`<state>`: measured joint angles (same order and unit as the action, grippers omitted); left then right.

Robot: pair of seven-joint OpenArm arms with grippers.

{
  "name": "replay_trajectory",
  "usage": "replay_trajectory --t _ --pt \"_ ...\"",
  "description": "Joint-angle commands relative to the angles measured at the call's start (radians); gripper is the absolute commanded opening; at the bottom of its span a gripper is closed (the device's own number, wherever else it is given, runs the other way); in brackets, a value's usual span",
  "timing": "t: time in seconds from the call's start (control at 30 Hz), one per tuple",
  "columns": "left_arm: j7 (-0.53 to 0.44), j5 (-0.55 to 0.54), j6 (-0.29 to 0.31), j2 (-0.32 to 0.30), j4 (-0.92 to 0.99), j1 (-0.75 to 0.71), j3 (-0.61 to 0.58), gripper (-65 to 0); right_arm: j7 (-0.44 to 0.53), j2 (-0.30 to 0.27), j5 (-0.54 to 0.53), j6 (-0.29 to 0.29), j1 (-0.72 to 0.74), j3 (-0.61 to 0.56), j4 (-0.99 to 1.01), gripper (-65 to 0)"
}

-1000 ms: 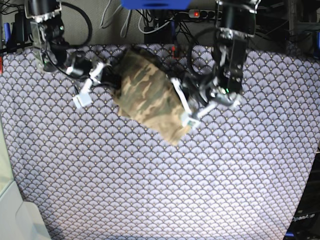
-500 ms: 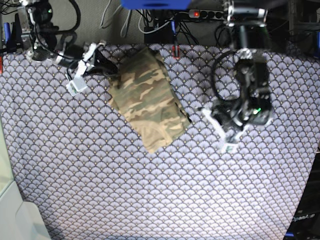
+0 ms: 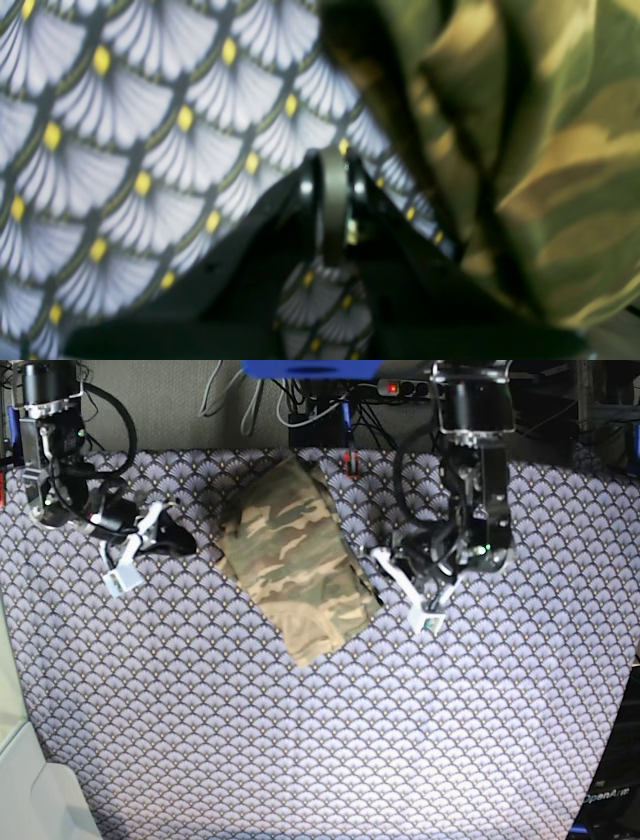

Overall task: Fold the T-shirt properly
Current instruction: 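Push the bundle's side with the left gripper to square it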

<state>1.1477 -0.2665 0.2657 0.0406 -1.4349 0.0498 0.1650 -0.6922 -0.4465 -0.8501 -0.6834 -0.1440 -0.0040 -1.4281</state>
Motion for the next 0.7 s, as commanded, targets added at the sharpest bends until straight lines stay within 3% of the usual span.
replay_trajectory --t 0.0,0.27,0.37,0.53,0.67 --pt "0.021 0.013 0.001 0.017 0.007 0.015 -0.003 -64.0 0.022 0.001 -0.027 -0.015 -0.003 -0.011 -0.03 -65.0" --pt "0.021 0.02 0.001 0.092 0.036 0.111 -0.005 -63.8 0.026 0.065 -0.025 -0.015 -0.093 -0.046 -0.142 -65.0" --pt "0.002 0.02 0.001 0.111 0.107 0.166 -0.005 -63.8 0.026 0.065 -0.025 -0.015 -0.111 -0.046 -0.155 -65.0" --pt "-0.11 0.013 0.001 0.111 0.24 0.224 -0.003 -63.8 0.027 0.061 -0.025 -0.015 -0.145 -0.047 -0.155 -65.0" --pt "-0.09 0.011 0.001 0.107 0.257 0.246 0.0 -63.8 0.041 0.028 -0.025 -0.015 -0.177 -0.041 -0.155 -65.0"
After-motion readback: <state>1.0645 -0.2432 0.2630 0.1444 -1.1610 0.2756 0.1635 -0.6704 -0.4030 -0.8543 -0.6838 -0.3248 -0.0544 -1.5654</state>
